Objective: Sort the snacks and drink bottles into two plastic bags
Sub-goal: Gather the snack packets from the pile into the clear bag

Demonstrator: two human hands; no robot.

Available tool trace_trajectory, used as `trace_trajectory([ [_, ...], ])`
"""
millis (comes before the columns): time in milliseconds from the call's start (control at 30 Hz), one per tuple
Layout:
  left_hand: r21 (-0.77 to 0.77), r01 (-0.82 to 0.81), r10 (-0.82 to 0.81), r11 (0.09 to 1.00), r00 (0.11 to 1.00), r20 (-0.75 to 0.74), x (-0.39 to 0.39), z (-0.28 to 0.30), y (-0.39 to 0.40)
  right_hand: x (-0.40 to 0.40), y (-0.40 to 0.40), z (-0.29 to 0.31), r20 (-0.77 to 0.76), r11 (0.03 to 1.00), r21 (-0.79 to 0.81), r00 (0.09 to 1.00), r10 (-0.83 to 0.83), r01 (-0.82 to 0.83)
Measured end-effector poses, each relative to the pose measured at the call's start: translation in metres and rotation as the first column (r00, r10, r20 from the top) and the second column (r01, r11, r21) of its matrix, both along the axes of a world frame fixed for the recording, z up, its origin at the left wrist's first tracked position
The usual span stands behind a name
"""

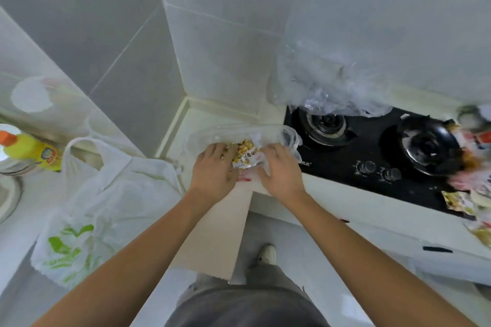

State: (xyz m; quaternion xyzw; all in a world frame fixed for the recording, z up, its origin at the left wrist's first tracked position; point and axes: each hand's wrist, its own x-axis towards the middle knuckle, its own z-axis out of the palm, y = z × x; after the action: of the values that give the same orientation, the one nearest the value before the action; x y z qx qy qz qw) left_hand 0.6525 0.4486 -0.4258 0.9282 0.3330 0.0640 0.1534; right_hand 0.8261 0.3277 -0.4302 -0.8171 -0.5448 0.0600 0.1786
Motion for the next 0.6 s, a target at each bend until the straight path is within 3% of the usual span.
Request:
trace_trajectory([
  [267,0.076,0.253,-0.256,0.964,0.966,0.026,0.077,0.042,-0.09,0.039,-0.126,0.035,0.068,0.977,0.051,0.975,-0.21,0.207],
  [600,0.1,0.473,-0.478,0.875,0.878,0.028,0.247,0.055,-0.286,0.149,-0.366,0.05,0.023,0.86,0.025,0.86,-0.51,0.51],
])
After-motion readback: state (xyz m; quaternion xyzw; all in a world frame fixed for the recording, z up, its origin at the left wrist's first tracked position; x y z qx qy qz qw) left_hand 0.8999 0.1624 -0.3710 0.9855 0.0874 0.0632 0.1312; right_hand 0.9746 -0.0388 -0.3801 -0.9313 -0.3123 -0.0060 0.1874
